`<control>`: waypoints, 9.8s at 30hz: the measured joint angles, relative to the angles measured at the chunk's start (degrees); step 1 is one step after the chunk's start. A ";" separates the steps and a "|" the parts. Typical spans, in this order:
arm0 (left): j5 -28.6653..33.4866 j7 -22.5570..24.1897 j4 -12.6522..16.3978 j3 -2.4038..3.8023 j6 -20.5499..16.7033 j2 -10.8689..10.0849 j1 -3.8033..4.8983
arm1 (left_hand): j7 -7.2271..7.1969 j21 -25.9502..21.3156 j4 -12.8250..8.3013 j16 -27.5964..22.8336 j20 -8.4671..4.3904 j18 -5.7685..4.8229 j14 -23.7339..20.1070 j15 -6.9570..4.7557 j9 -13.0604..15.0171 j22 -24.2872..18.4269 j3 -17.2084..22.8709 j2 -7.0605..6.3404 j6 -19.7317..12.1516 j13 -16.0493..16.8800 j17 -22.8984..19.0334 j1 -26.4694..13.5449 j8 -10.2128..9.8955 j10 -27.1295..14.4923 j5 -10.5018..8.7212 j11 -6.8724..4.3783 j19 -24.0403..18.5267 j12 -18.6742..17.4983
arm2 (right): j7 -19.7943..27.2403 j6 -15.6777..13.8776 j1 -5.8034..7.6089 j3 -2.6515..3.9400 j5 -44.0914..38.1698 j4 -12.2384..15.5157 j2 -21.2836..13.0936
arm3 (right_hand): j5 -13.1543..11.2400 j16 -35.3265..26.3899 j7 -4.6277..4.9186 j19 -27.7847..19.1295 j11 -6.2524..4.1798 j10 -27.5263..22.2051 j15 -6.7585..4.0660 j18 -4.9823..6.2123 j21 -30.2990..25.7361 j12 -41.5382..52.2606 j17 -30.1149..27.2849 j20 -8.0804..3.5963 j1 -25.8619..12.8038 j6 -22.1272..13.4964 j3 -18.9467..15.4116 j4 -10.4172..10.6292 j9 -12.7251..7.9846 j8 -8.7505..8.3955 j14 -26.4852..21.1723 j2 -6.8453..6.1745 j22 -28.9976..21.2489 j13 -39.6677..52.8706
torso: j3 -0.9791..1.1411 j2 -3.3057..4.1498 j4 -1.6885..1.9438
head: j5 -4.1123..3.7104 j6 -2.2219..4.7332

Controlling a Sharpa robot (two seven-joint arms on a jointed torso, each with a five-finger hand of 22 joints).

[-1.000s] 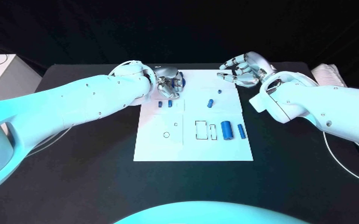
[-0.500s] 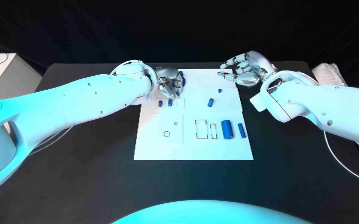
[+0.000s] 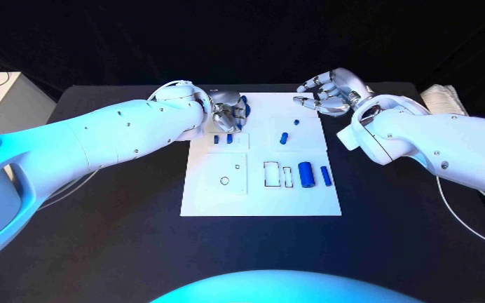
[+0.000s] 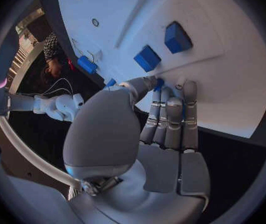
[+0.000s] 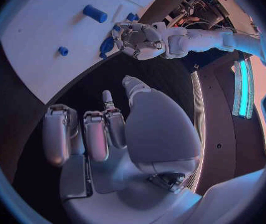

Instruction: Assemble the parts on the task board

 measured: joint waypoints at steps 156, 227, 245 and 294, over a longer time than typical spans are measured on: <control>8.34 0.87 3.36 0.75 -1.75 -6.73 -0.44 | -0.77 11.58 -3.69 6.70 -2.15 -0.93 12.38 -1.95 0.60 13.38 2.41 2.79 7.67 -1.59 11.27 -0.67 -4.44 10.75 -0.56 -2.34 11.16 -4.09 | 0.13 -0.07 -0.04 0.00 0.07 0.48 -0.56 | 0.00 0.00 0.00 0.00 0.00 0.00 0.00 0.00 0.00 0.00 0.00 0.00 0.00 0.00 0.64 0.01 0.01 0.00 0.00 0.00 -0.01 0.00 | 0.00 0.02 -0.03 | -0.21 -0.21; 5.39 -0.58 4.43 0.96 -3.12 -8.48 -0.74 | -0.85 5.09 -3.13 3.15 0.90 -0.39 4.68 1.65 -1.51 3.91 2.97 1.14 -2.30 -5.52 -3.74 -2.56 -12.88 -0.22 -0.22 2.22 3.95 -13.97 | -0.12 0.01 -0.19 -0.01 0.33 -1.26 -0.40 | 0.00 -1.56 -0.39 0.00 0.20 -16.65 -0.13 0.58 -4.84 -25.66 0.02 -0.43 0.19 -0.86 3.89 -0.07 -0.22 0.24 -0.13 -0.80 0.00 -13.68 | -0.05 0.03 -0.01 | -0.42 0.58; 11.66 -0.83 8.60 3.27 -4.88 -14.13 -0.81 | 1.08 5.02 -5.38 -1.64 -0.86 -0.01 -1.14 -0.57 -0.29 1.94 4.89 3.42 3.85 -3.29 -14.85 0.57 -9.15 7.37 -0.22 -0.07 1.01 -5.74 | -0.79 2.46 -0.21 -0.02 -9.37 -6.36 0.97 | -2.98 -2.35 -0.64 -0.20 0.79 -24.77 -0.34 0.56 -7.90 -60.17 0.01 -0.63 5.55 0.88 16.84 -5.61 1.22 3.89 0.09 -5.84 -0.01 -47.35 | -0.09 -0.03 0.00 | -1.43 1.91; 68.43 23.19 24.26 4.67 -0.45 -26.68 -3.53 | 2.24 -25.52 -2.42 -45.06 2.15 -0.02 -7.98 2.46 0.45 -17.88 -2.01 3.46 2.43 -7.77 -34.73 -3.47 -11.88 11.87 -0.22 1.65 -3.78 -25.08 | -9.84 9.68 -4.02 0.15 -44.30 -12.17 8.62 | -4.87 -3.78 -2.24 -0.06 -0.89 -17.22 -0.74 1.37 -10.11 -68.84 0.00 -0.76 1.66 7.24 22.06 -11.29 2.15 5.68 -0.10 -5.10 0.00 -62.39 | -0.05 0.06 0.00 | -4.48 2.52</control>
